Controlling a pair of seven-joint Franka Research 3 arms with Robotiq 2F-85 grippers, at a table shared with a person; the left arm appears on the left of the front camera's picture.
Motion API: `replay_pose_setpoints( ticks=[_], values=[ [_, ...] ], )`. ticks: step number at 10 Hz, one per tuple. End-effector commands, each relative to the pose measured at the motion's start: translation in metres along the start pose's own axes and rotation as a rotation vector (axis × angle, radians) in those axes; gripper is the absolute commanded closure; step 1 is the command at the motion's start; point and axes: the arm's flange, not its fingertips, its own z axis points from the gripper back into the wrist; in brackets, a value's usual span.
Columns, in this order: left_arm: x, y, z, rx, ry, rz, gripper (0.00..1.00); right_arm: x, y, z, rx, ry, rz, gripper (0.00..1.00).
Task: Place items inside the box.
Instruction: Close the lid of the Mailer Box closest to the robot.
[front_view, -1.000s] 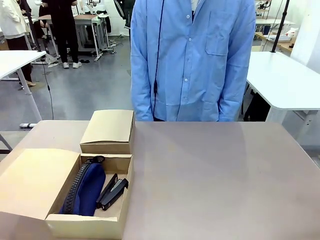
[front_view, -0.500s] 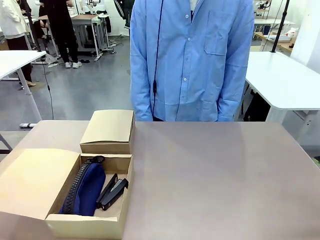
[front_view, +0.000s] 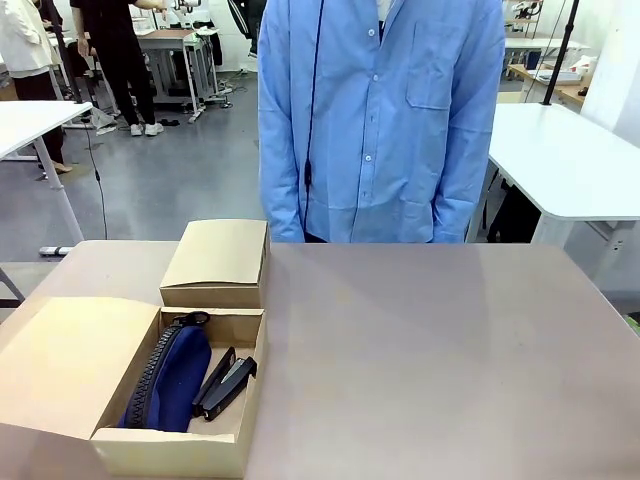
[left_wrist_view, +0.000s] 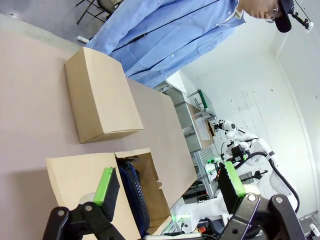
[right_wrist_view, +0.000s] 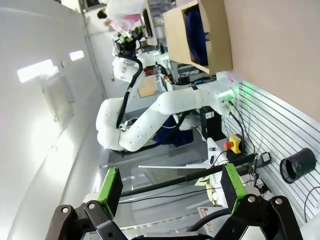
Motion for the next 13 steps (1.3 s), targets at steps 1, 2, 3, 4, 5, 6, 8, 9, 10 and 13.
replay_pose_setpoints(
  ticks=[1,2,3,4,5,6,8,9,10,13],
  values=[
    [0.001,-0.001,-0.001,-0.020,-0.019,-0.020,0.00,-0.001,0.006,0.005,0.016,0.005,0.003,0.00],
    [0.000,0.000,0.000,0.000,0.000,0.000,0.00,-0.001,0.006,0.005,0.016,0.005,0.003,0.00],
    [0.014,-0.007,-0.015,0.063,-0.203,-0.385,0.00,-0.001,0.006,0.005,0.016,0.005,0.003,0.00],
    [0.022,-0.013,-0.028,-0.067,-0.186,-0.623,0.00,-0.001,0.006,0.005,0.016,0.005,0.003,0.00],
    [0.030,-0.019,-0.039,-0.058,-0.255,-0.867,0.00,-0.001,0.006,0.005,0.016,0.005,0.003,0.00],
    [0.033,-0.028,-0.050,-0.109,-0.257,-1.068,0.00,-0.001,0.006,0.005,0.016,0.005,0.003,0.00],
    [0.029,-0.035,-0.080,-0.216,-0.129,-1.252,0.00,-0.001,0.006,0.005,0.016,0.005,0.003,0.00],
    [0.036,-0.035,-0.098,0.054,-0.048,-1.084,0.00,-0.001,0.006,0.005,0.016,0.005,0.003,0.00],
    [0.031,-0.051,-0.073,-0.138,-0.036,-0.955,0.00,-0.001,0.006,0.005,0.016,0.005,0.003,0.00],
    [0.033,-0.005,-0.094,0.049,0.092,-1.430,0.00,-0.001,0.006,0.005,0.016,0.005,0.003,0.00]
  ],
)
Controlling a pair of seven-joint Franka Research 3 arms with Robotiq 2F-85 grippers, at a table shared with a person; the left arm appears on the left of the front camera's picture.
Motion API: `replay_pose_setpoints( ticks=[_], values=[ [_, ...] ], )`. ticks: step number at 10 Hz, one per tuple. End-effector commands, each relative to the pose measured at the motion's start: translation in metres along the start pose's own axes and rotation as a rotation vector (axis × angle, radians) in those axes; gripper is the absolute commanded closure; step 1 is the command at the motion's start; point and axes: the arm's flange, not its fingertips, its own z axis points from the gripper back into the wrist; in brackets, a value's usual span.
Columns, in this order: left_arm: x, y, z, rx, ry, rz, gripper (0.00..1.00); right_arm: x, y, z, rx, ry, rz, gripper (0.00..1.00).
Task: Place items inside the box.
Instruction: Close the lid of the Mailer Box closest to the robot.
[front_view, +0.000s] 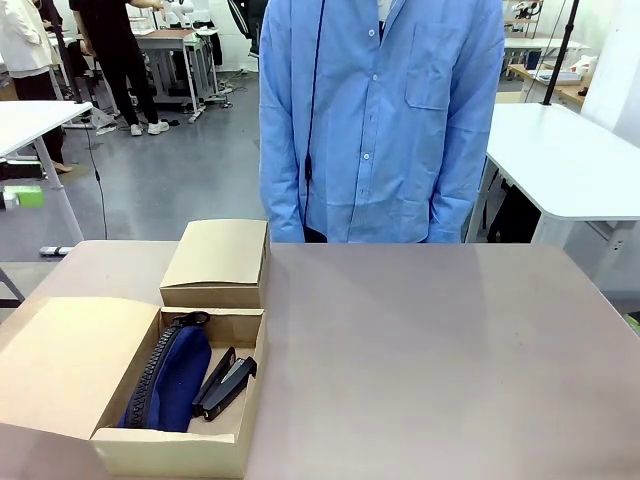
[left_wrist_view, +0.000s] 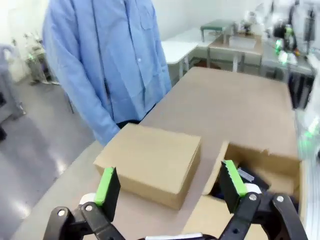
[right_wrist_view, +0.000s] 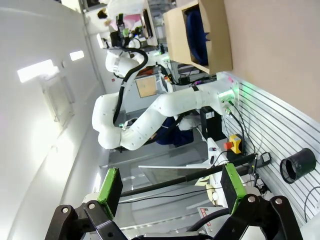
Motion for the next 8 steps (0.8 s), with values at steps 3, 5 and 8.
replay_pose_setpoints(
  ticks=[3,5,8],
  values=[
    [-0.075,0.050,0.073,-0.021,0.346,-0.259,0.00,-0.001,0.006,0.004,0.015,0.005,0.002,0.00],
    [-0.060,0.030,0.053,-0.033,0.259,-0.257,0.00,-0.001,0.006,0.004,0.015,0.005,0.002,0.00],
    [-0.114,0.052,0.079,-0.023,0.521,-0.228,0.00,-0.001,0.006,0.004,0.015,0.005,0.002,0.00]
  ],
)
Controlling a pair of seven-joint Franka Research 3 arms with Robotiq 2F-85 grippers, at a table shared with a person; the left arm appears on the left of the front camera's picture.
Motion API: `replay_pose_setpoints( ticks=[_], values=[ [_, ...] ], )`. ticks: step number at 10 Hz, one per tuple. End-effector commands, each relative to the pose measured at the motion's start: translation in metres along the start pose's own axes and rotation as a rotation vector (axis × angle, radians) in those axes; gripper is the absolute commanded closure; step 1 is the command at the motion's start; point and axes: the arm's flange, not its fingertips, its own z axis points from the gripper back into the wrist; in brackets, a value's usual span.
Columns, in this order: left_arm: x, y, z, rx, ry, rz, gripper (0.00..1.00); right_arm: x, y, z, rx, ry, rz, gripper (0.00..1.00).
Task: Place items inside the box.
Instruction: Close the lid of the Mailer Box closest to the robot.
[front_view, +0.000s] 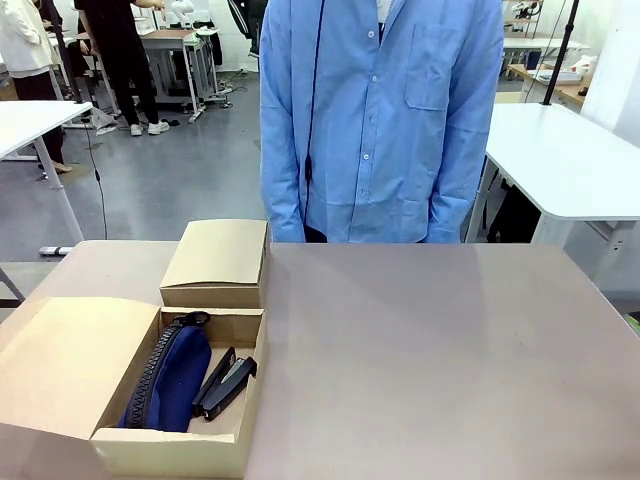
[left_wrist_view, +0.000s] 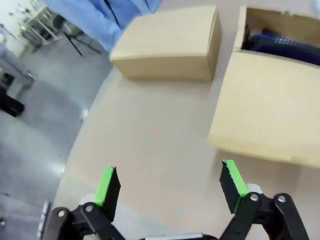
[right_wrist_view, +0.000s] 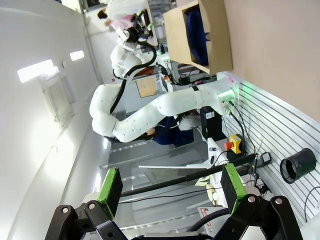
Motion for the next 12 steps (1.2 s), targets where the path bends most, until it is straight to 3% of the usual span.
replay_pose_setpoints(
  ticks=[1,2,5,10,12],
  values=[
    [-0.043,0.001,-0.006,-0.016,0.179,-0.005,0.00,-0.001,0.006,0.004,0.014,0.005,0.002,0.00],
    [-0.051,-0.004,-0.005,-0.013,0.217,-0.002,0.00,-0.001,0.006,0.004,0.014,0.005,0.002,0.00],
    [-0.060,-0.021,-0.015,-0.103,0.184,0.003,0.00,-0.001,0.006,0.004,0.014,0.005,0.002,0.00],
    [-0.036,-0.081,-0.076,-0.357,0.020,0.000,0.00,-0.001,0.006,0.004,0.014,0.005,0.002,0.00],
    [-0.029,-0.093,-0.082,-0.398,-0.006,-0.014,0.00,-0.001,0.006,0.004,0.014,0.005,0.002,0.00]
  ],
)
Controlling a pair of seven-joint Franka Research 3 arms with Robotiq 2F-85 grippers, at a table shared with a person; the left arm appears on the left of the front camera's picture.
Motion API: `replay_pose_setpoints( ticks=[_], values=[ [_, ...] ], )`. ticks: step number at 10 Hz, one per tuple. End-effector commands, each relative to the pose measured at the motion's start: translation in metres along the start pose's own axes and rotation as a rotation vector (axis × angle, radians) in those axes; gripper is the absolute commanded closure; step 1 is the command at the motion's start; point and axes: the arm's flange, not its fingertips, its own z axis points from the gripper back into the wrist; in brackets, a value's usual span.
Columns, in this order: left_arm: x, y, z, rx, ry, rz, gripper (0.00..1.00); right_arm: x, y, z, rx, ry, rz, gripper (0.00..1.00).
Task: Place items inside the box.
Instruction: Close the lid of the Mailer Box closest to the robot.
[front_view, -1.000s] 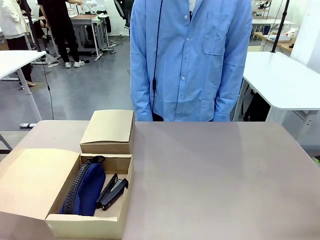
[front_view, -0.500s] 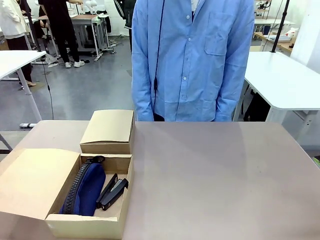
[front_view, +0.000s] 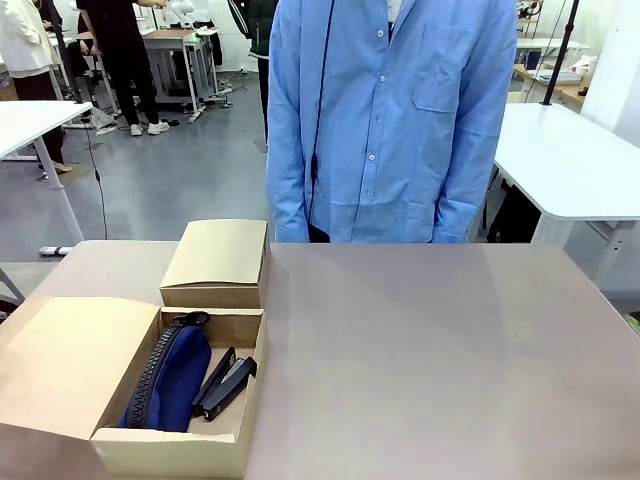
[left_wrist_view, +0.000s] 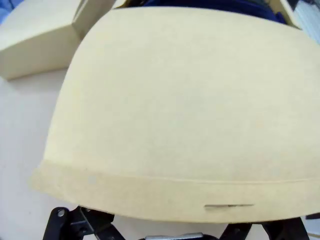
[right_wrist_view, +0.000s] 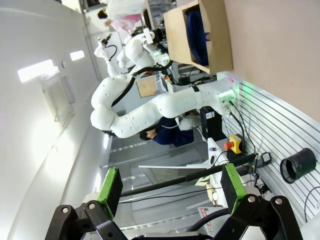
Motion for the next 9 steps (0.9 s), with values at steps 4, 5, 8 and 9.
replay_pose_setpoints(
  ticks=[4,5,8,9],
  values=[
    [0.028,-0.018,0.019,0.013,-0.309,0.057,0.00,0.000,0.006,0.004,0.014,0.005,0.002,0.00],
    [0.036,-0.020,0.021,0.046,-0.371,0.062,0.00,0.000,0.006,0.004,0.014,0.005,0.002,0.00],
    [0.063,-0.027,0.023,0.069,-0.466,0.022,0.00,0.000,0.006,0.004,0.014,0.005,0.002,0.00],
    [0.074,-0.028,0.021,0.119,-0.473,-0.035,0.00,0.000,0.006,0.004,0.014,0.005,0.002,0.00]
  ],
)
